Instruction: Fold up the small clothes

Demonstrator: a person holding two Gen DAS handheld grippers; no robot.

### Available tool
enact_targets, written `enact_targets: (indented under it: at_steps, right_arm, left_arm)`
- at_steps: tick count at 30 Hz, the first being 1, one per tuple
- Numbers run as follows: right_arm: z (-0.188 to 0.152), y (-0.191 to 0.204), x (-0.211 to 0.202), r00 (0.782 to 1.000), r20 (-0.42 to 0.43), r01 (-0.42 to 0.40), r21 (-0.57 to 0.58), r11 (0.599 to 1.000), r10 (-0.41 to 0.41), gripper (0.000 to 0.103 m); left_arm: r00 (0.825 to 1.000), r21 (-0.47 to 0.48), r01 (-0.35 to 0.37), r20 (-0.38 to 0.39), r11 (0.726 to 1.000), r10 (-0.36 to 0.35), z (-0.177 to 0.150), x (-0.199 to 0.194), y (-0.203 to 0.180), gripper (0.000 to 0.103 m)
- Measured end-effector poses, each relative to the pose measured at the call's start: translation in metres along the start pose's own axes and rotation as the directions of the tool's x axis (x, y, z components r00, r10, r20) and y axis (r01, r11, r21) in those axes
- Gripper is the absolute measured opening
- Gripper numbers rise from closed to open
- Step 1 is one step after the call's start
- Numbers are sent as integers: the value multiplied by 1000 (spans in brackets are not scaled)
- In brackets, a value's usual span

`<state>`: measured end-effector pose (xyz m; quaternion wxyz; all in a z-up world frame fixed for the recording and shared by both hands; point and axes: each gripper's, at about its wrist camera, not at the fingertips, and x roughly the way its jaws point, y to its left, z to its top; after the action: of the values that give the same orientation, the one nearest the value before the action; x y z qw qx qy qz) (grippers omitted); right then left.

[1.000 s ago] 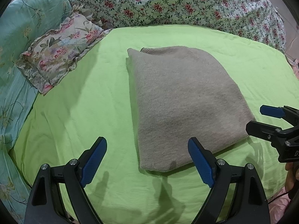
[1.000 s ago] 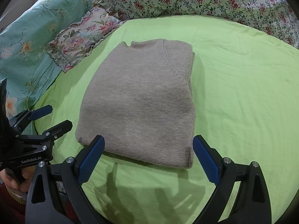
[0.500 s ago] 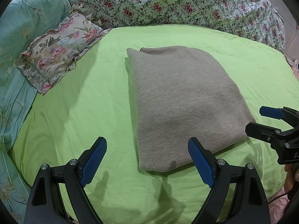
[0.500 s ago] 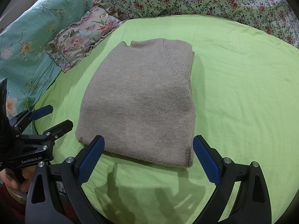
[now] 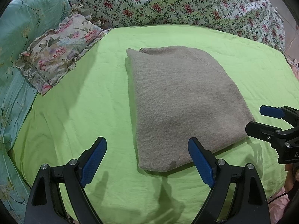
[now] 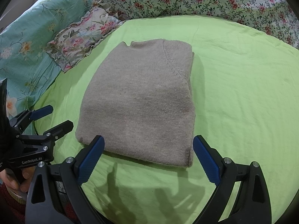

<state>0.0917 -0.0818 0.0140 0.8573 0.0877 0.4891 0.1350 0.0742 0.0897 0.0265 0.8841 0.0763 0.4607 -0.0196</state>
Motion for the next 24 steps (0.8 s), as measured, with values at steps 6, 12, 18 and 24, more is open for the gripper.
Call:
enact_targets:
  at_steps: [6,12,18,24]
  right_arm:
    - [0,1,-1,1000,1,1,0,1000,-1,96]
    - [0,1,0,1000,1,1,0,1000,-1,96]
    - [0,0,-2,1000,3,0,0,1000,0,96]
    - [1,0,-3,1000,5,0,-1,1000,0,96]
  left_arm:
    - [1000,0,0,2,1000,0,1,0,-1,89]
    - [1000,-1,-1,3,1000,1,2,-1,0,89]
    - [1000,-2,-1,5,1000,1,2,-2,0,89]
    - [1000,-3,-2,7,1000,2,2,-2,1,89]
